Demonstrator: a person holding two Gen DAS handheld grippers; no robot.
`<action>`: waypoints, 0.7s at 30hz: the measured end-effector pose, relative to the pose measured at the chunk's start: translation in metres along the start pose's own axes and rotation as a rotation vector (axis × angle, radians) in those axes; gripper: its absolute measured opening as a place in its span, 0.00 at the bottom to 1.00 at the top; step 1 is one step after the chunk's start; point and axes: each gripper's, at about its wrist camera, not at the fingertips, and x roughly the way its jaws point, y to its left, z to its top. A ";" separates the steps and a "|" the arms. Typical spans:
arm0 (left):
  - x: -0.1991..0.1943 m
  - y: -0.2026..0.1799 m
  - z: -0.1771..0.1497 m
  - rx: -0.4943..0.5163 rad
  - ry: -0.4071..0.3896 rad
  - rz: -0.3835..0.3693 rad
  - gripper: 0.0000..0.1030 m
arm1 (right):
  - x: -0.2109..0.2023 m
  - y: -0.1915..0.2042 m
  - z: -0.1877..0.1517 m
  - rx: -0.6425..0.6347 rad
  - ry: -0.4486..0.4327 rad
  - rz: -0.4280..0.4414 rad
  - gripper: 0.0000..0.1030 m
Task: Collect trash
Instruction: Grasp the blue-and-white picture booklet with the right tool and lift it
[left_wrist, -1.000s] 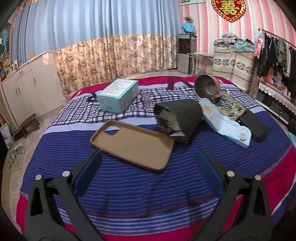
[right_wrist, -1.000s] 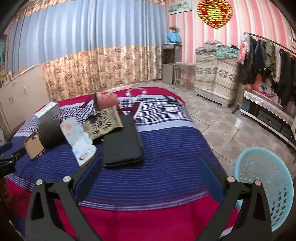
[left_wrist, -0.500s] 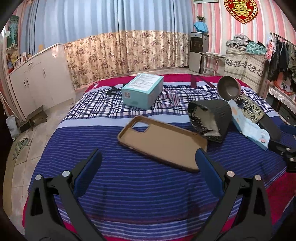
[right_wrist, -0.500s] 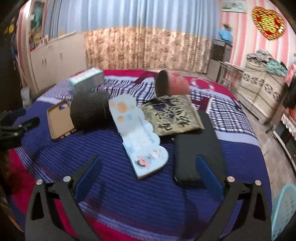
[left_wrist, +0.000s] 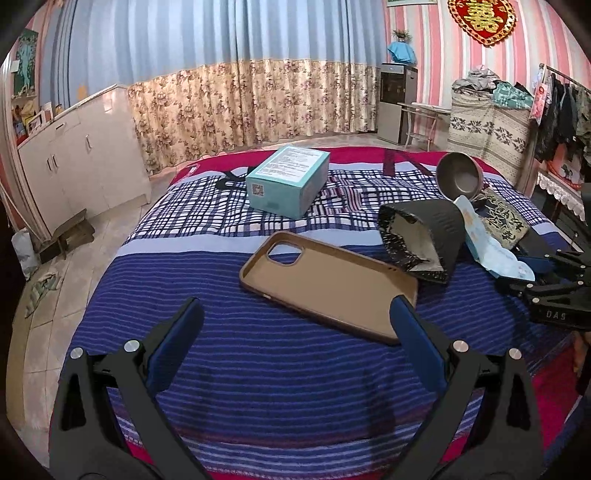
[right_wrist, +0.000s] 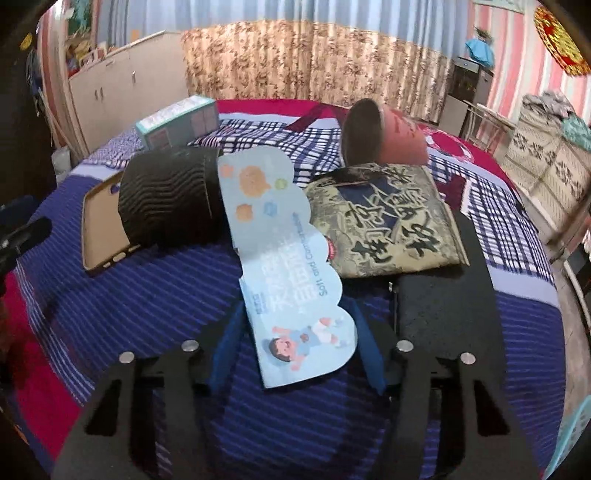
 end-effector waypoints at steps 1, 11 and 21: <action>0.000 -0.001 0.001 0.003 0.001 -0.001 0.94 | -0.002 -0.002 -0.001 0.007 -0.004 0.001 0.55; 0.004 -0.039 0.011 -0.002 0.029 -0.060 0.94 | -0.071 -0.029 -0.032 0.068 -0.054 -0.111 0.55; 0.033 -0.115 0.045 0.030 0.025 -0.011 0.94 | -0.093 -0.094 -0.064 0.239 -0.074 -0.221 0.55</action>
